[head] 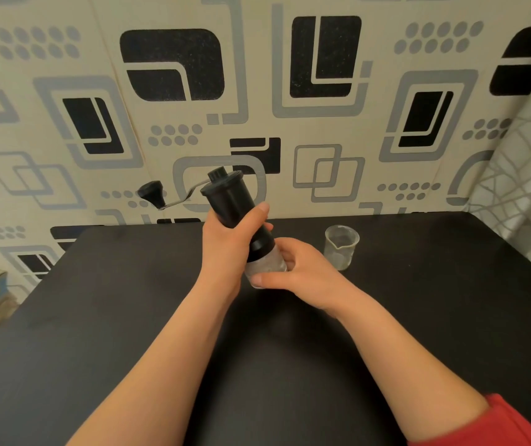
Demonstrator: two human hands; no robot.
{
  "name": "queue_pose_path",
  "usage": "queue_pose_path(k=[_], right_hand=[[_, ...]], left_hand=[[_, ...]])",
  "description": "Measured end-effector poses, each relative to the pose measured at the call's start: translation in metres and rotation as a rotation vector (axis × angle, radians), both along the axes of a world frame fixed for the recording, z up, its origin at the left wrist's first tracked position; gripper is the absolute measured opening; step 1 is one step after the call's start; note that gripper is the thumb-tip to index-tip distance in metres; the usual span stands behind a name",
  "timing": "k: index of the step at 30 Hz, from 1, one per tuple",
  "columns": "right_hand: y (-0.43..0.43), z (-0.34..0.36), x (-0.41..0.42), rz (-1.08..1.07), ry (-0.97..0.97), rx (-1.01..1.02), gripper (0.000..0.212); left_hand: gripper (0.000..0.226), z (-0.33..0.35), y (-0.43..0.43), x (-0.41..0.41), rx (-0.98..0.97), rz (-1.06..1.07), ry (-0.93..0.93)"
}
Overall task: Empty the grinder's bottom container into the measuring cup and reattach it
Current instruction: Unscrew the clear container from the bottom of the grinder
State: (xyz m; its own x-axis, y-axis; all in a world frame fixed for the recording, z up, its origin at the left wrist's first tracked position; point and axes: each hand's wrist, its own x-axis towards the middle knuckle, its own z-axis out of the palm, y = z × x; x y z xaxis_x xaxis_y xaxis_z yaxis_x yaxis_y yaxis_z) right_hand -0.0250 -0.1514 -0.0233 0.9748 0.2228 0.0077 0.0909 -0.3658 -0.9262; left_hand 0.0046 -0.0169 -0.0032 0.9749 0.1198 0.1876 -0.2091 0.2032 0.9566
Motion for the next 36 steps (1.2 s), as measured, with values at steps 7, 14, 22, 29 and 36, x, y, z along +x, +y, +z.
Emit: queue_pose_path(k=[7, 14, 22, 29, 36], right_hand=[[0.0019, -0.003, -0.0004, -0.073, -0.026, -0.053, 0.065], [0.0001, 0.0019, -0.0009, 0.014, 0.005, 0.005, 0.052], [0.0007, -0.0019, -0.0004, -0.083, -0.065, -0.054, 0.063], [-0.003, -0.0004, 0.0013, 0.006, 0.014, 0.013, 0.064], [-0.004, -0.0018, 0.0025, -0.048, -0.027, -0.012, 0.058]], left_hand=[[0.042, -0.0019, -0.0005, 0.0009, 0.011, 0.001, 0.006], [0.042, -0.0029, 0.0025, 0.0027, 0.016, 0.01, 0.0], [0.043, -0.0019, 0.0007, 0.0, 0.01, 0.006, -0.001], [0.04, -0.0019, 0.002, 0.0012, 0.025, 0.012, -0.006], [0.042, -0.0026, 0.0011, 0.0007, 0.015, 0.001, -0.01]])
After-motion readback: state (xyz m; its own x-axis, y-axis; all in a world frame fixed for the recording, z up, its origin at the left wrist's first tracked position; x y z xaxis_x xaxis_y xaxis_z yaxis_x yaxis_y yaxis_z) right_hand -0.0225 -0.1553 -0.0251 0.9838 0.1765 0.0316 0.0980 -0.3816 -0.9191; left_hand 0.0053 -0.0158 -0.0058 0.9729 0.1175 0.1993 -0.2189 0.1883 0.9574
